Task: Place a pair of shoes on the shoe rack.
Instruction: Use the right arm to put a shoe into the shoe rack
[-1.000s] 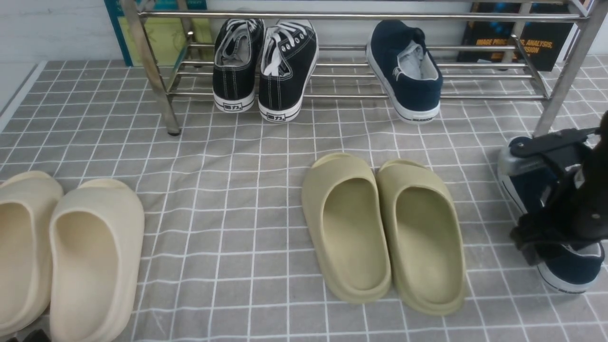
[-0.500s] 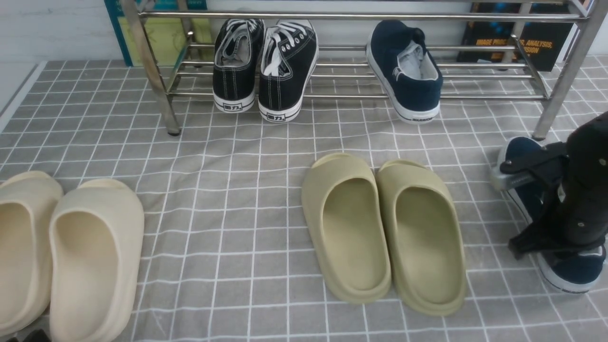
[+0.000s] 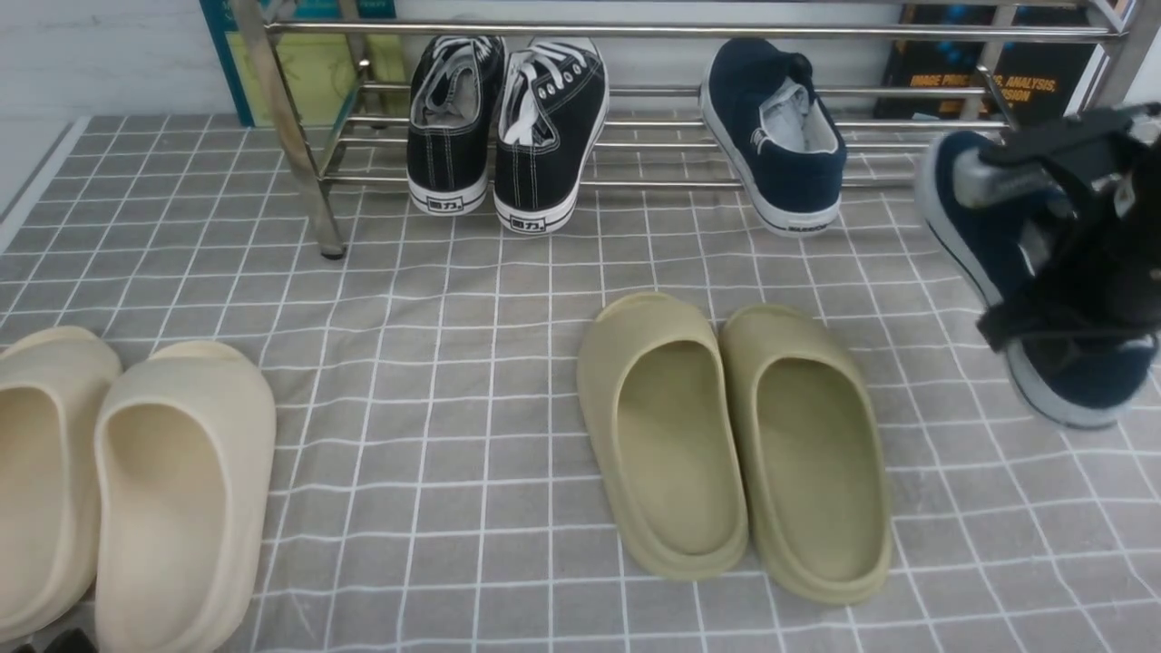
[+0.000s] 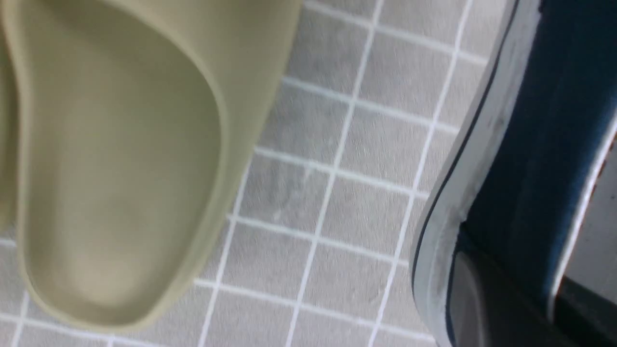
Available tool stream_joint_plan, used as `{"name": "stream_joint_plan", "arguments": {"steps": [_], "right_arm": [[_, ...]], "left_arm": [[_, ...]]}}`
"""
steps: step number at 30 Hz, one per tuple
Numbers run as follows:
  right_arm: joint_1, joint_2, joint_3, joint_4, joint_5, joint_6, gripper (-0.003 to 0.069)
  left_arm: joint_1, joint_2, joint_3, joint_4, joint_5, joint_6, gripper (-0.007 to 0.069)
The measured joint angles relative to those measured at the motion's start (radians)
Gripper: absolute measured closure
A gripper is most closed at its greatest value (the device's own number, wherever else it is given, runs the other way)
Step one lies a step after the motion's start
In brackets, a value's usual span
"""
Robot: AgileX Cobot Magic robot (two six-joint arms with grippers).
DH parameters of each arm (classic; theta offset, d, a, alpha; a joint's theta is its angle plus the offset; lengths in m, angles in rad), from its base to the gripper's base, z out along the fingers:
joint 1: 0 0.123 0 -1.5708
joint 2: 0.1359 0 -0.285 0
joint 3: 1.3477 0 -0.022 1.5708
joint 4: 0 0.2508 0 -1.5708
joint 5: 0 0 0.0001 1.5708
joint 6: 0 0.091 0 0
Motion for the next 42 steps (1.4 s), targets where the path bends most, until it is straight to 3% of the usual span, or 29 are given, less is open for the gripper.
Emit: {"name": "stream_joint_plan", "arguments": {"steps": [9, 27, 34, 38, 41, 42], "right_arm": [[0.000, 0.174, -0.176, -0.021, 0.001, -0.008, 0.0622], [0.000, 0.612, -0.813, -0.063, 0.004, -0.057, 0.0622], [0.000, 0.677, -0.888, -0.067, 0.007, -0.058, 0.0617], [0.000, 0.681, -0.896, -0.067, 0.006, -0.058, 0.0584], [0.000, 0.681, -0.902, -0.077, 0.003, -0.058, 0.0461], [0.000, 0.681, -0.903, -0.077, 0.005, -0.058, 0.0453]], "left_arm": [[0.000, 0.000, 0.000, 0.000, 0.000, 0.000, 0.0386], [0.000, 0.000, 0.000, -0.001, 0.000, 0.000, 0.0386], [0.000, 0.000, 0.000, -0.002, 0.000, 0.000, 0.0386], [0.000, 0.000, 0.000, -0.003, 0.000, 0.000, 0.0386], [0.000, 0.000, 0.000, -0.003, 0.000, 0.000, 0.0386], [0.000, 0.000, 0.000, -0.003, 0.000, 0.000, 0.0386]]}}
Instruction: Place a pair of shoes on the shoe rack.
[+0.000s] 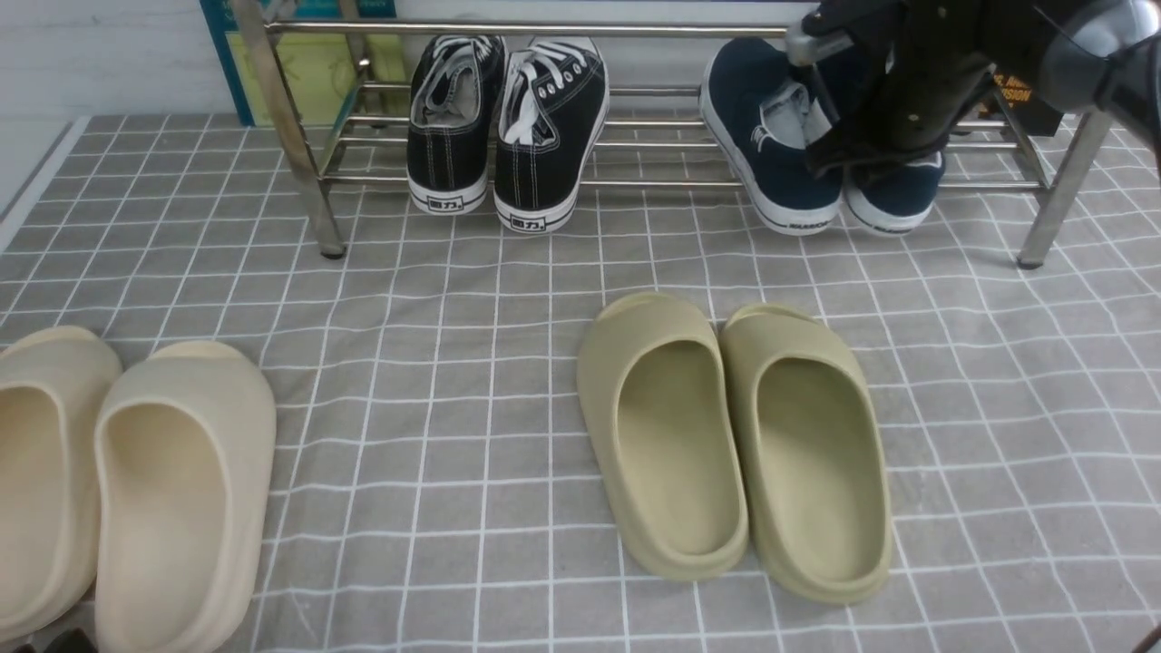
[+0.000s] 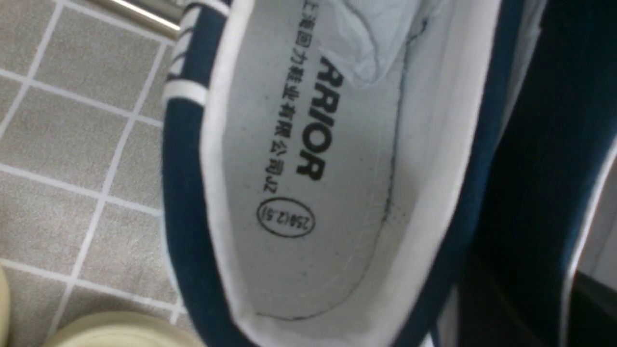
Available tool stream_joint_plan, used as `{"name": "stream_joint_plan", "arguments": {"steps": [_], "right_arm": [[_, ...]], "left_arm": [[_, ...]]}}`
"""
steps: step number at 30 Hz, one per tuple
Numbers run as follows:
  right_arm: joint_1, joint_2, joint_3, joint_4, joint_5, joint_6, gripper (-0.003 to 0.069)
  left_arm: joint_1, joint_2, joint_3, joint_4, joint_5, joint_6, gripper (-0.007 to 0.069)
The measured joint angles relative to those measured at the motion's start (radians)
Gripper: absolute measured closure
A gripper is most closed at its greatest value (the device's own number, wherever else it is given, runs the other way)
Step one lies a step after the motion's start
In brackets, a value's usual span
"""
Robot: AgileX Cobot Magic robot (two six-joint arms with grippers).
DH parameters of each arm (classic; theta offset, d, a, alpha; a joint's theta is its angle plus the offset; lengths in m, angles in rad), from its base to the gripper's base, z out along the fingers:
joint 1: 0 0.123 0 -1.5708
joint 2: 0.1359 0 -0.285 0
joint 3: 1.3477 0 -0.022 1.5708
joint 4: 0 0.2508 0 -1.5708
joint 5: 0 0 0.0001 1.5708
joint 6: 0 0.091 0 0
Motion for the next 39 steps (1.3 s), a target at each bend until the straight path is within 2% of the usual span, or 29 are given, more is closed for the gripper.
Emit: {"name": "stream_joint_plan", "arguments": {"steps": [1, 3, 4, 6, 9, 14, 15, 16, 17, 19, 20, 24, 27, 30, 31, 34, 39], "right_arm": [[0.000, 0.000, -0.015, -0.006, 0.018, 0.000, 0.0376], [0.000, 0.000, -0.042, -0.007, 0.060, 0.000, 0.0300], [0.000, 0.000, -0.042, -0.007, 0.060, 0.000, 0.0300], [0.000, -0.011, -0.070, -0.004, 0.123, 0.000, 0.0240], [0.000, -0.047, -0.078, 0.012, 0.170, 0.000, 0.0222], [0.000, -0.135, -0.082, 0.034, 0.208, -0.014, 0.0271], [0.000, -0.183, -0.068, 0.041, 0.209, -0.022, 0.0334], [0.000, -0.183, -0.066, 0.041, 0.211, -0.022, 0.0341], [0.000, -0.225, -0.040, 0.055, 0.212, -0.024, 0.0403], [0.000, -0.250, -0.017, 0.067, 0.211, -0.025, 0.0443], [0.000, -0.283, 0.025, 0.087, 0.212, -0.025, 0.0502], [0.000, -0.432, 0.190, 0.159, 0.213, -0.025, 0.0650], [0.000, -0.507, 0.274, 0.204, 0.211, -0.026, 0.0661], [0.000, -0.689, 0.490, 0.308, 0.122, -0.071, 0.0661], [0.000, -0.700, 0.490, 0.313, 0.122, -0.071, 0.0661], [0.000, -0.889, 0.693, 0.363, -0.011, -0.108, 0.0661], [0.000, -1.175, 0.985, 0.381, -0.205, -0.127, 0.0659]], "left_arm": [[0.000, 0.000, 0.000, 0.000, 0.000, 0.000, 0.0386], [0.000, 0.000, 0.000, 0.000, 0.000, 0.000, 0.0386], [0.000, 0.000, 0.000, 0.000, 0.000, 0.000, 0.0386], [0.000, 0.000, 0.000, 0.000, 0.000, 0.000, 0.0386], [0.000, 0.000, 0.000, 0.000, 0.000, 0.000, 0.0386], [0.000, 0.000, 0.000, 0.000, 0.000, 0.000, 0.0386], [0.000, 0.000, 0.000, 0.000, 0.000, 0.000, 0.0386], [0.000, 0.000, 0.000, 0.000, 0.000, 0.000, 0.0386], [0.000, 0.000, 0.000, 0.000, 0.000, 0.000, 0.0386], [0.000, 0.000, 0.000, 0.000, 0.000, 0.000, 0.0386], [0.000, 0.000, 0.000, 0.000, 0.000, 0.000, 0.0386], [0.000, 0.000, 0.000, 0.000, 0.000, 0.000, 0.0386], [0.000, 0.000, 0.000, 0.000, 0.000, 0.000, 0.0386], [0.000, 0.000, 0.000, 0.000, 0.000, 0.000, 0.0386], [0.000, 0.000, 0.000, 0.000, 0.000, 0.000, 0.0386], [0.000, 0.000, 0.000, 0.000, 0.000, 0.000, 0.0386], [0.000, 0.000, 0.000, 0.000, 0.000, 0.000, 0.0386]]}}
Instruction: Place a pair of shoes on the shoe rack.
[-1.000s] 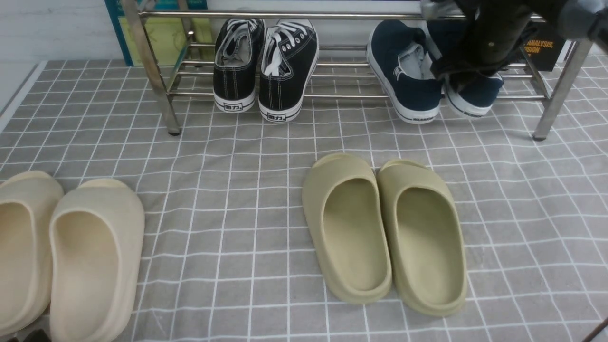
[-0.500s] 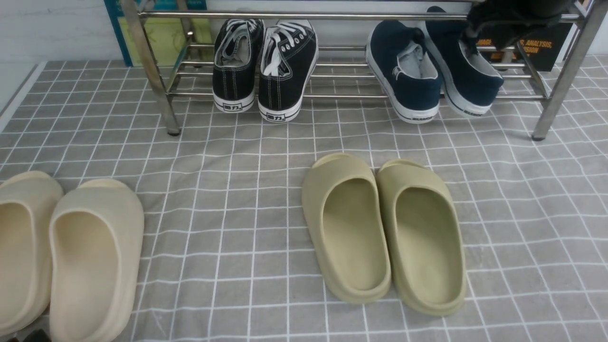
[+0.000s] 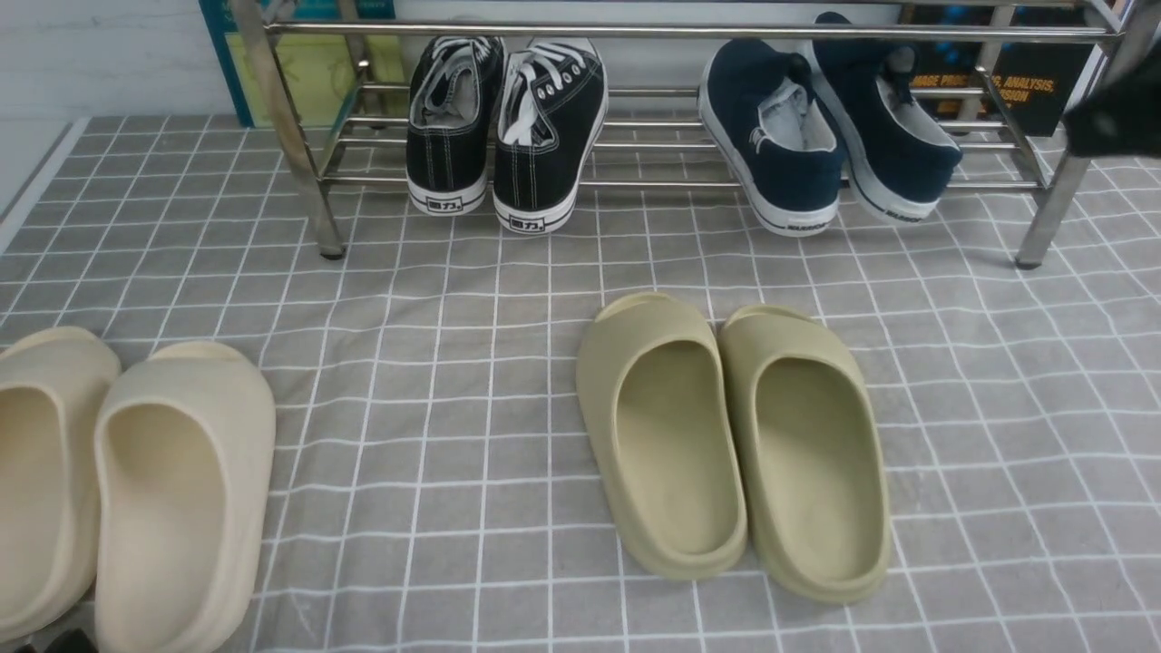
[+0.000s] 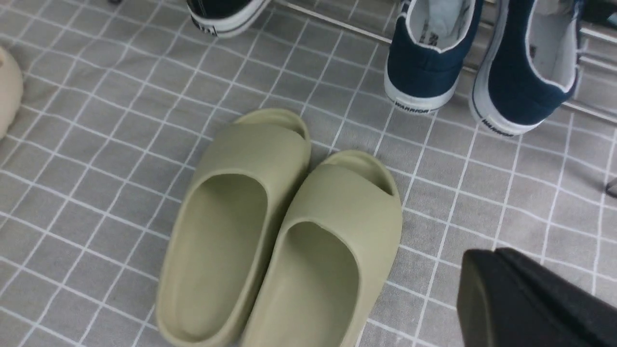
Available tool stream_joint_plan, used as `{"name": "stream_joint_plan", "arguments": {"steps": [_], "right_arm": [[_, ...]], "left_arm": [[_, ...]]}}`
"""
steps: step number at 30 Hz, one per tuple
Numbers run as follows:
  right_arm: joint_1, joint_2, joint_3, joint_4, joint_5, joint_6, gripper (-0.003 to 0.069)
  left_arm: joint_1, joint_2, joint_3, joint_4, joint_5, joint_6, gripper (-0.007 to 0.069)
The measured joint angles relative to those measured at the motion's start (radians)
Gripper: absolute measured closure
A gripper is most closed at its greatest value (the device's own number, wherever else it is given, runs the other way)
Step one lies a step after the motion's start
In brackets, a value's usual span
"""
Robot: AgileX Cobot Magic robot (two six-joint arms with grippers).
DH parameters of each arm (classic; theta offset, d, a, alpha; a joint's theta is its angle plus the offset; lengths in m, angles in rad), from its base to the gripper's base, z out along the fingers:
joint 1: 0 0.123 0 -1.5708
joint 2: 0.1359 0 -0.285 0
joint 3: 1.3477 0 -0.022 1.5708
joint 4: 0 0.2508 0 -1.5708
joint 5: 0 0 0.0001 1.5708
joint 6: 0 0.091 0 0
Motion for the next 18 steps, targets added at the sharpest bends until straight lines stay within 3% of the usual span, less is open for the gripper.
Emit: {"name": "stream_joint_plan", "arguments": {"steps": [9, 18], "right_arm": [[0.000, -0.436, 0.296, 0.022, -0.206, -0.003, 0.0654], [0.000, -0.678, 0.340, 0.015, -0.211, -0.003, 0.0649]], "left_arm": [[0.000, 0.000, 0.000, 0.000, 0.000, 0.000, 0.0386], [0.000, 0.000, 0.000, 0.000, 0.000, 0.000, 0.0386]]}}
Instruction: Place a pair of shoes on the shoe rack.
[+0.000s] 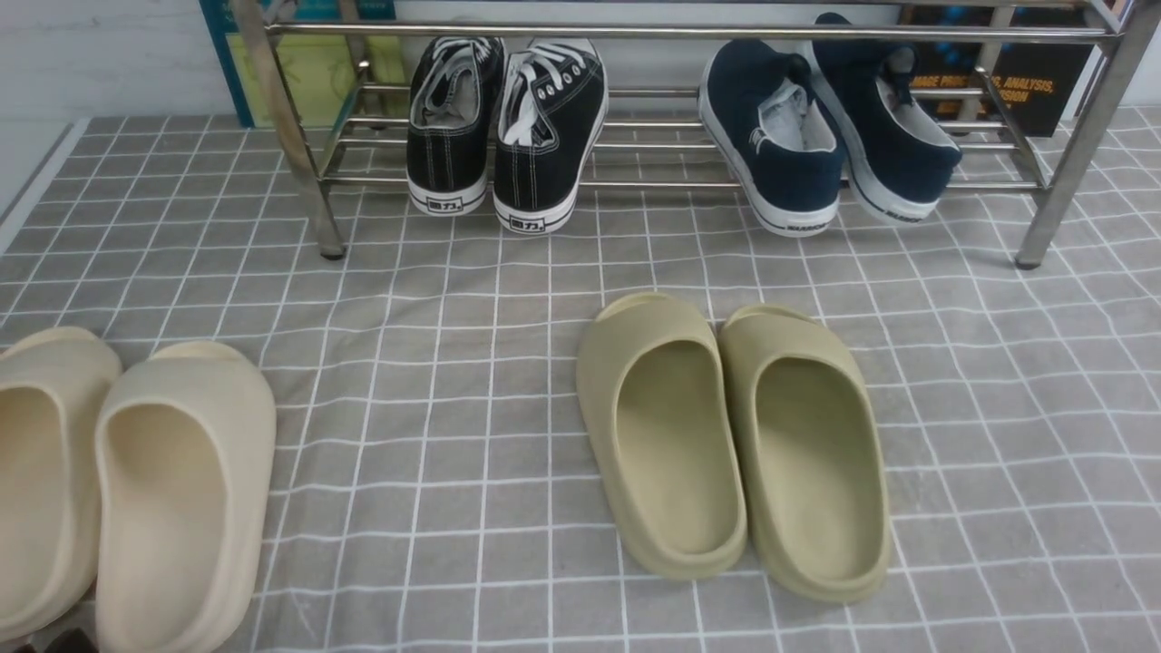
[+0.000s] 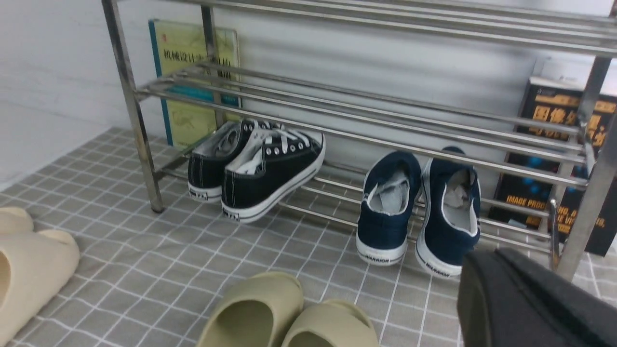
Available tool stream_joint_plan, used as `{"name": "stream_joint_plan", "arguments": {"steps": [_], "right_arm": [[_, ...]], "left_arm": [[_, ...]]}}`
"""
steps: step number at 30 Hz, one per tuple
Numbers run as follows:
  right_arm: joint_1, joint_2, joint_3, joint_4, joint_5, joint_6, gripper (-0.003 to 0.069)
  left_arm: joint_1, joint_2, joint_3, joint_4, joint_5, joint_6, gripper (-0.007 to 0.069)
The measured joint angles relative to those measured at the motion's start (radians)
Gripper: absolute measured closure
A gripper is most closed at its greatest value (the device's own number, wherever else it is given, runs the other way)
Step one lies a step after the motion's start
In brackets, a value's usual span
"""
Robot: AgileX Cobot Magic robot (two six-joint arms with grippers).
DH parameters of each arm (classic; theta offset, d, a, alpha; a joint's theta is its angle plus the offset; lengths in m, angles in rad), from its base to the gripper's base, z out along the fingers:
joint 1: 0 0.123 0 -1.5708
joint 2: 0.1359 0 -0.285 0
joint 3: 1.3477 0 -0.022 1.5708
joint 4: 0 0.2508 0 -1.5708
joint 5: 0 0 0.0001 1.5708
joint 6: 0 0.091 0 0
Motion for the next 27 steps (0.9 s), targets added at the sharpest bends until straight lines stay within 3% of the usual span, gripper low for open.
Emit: {"name": "stream_joint_plan", "arguments": {"steps": [14, 22, 27], "right_arm": [[0.000, -0.081, 0.038, -0.022, -0.038, 0.000, 0.0646], [-0.009, -0.160, 0.394, -0.021, -0.401, 0.000, 0.0646], [-0.139, -0.265, 0.646, -0.062, -0.483, 0.006, 0.0646]], "left_arm": [[0.000, 0.000, 0.000, 0.000, 0.000, 0.000, 0.0386], [0.000, 0.000, 0.000, 0.000, 0.000, 0.000, 0.0386], [0.000, 0.000, 0.000, 0.000, 0.000, 0.000, 0.0386]]}}
